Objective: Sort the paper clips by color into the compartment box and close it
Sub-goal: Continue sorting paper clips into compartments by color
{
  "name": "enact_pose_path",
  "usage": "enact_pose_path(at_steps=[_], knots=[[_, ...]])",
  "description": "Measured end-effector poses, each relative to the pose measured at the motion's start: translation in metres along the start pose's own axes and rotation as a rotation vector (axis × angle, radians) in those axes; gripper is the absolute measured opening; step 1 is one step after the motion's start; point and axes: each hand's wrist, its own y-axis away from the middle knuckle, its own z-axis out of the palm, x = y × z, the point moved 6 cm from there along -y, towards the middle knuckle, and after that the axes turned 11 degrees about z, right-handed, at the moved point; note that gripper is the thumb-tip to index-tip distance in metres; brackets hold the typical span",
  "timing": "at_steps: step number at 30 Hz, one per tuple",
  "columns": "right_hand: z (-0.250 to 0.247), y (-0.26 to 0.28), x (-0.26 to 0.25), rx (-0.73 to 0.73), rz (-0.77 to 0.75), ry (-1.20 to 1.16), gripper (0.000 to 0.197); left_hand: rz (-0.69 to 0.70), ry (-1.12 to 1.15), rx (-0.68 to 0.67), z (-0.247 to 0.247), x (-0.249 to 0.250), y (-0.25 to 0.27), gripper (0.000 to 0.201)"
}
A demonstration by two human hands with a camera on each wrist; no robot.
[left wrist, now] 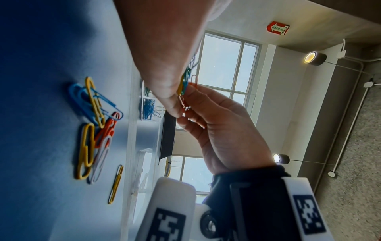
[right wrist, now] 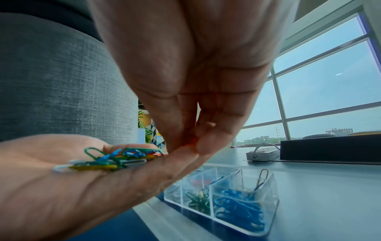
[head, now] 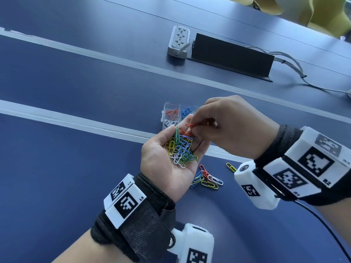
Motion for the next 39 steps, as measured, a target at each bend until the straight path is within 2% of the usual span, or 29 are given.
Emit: enact_pose_path(at_steps=[3,8,13,16,21,24,29,34,39], knots=[[-0.002,0.002,-0.001,-0.025,-0.029,-0.003,0.02,0.002,0.006,-0.007,0.001,0.0,0.0,0.055],[0.001,0.004,-0.008,-0.003,-0.073,0.029,0.02,0.018,0.007,0.008,0.001,0.001,0.0,0.054],[0.006,0.005,-0.014,-0.02,-0.106,0.062,0.02,0.042,-0.007,0.022,-0.001,0.0,-0.001,0.034],[0.006,0.003,-0.016,-0.042,-0.118,0.061,0.02,0.034,0.003,0.02,-0.002,-0.001,-0.002,0.031],[0.009,0.001,-0.016,-0.084,-0.09,0.053,0.018,0.034,-0.003,0.019,-0.004,-0.001,-0.002,0.033],[0.01,-0.001,-0.013,-0.09,-0.037,0.021,0.017,0.038,0.004,0.007,-0.004,-0.001,-0.002,0.028],[0.01,-0.001,-0.013,-0.122,0.043,-0.041,0.017,0.043,0.006,-0.019,-0.002,-0.003,0.0,0.032],[0.009,-0.001,-0.015,-0.074,0.049,0.006,0.016,0.039,0.02,-0.023,-0.001,-0.004,0.0,0.04],[0.007,-0.004,-0.004,-0.161,0.128,-0.149,0.008,0.004,-0.006,-0.057,0.0,-0.006,0.001,0.039]])
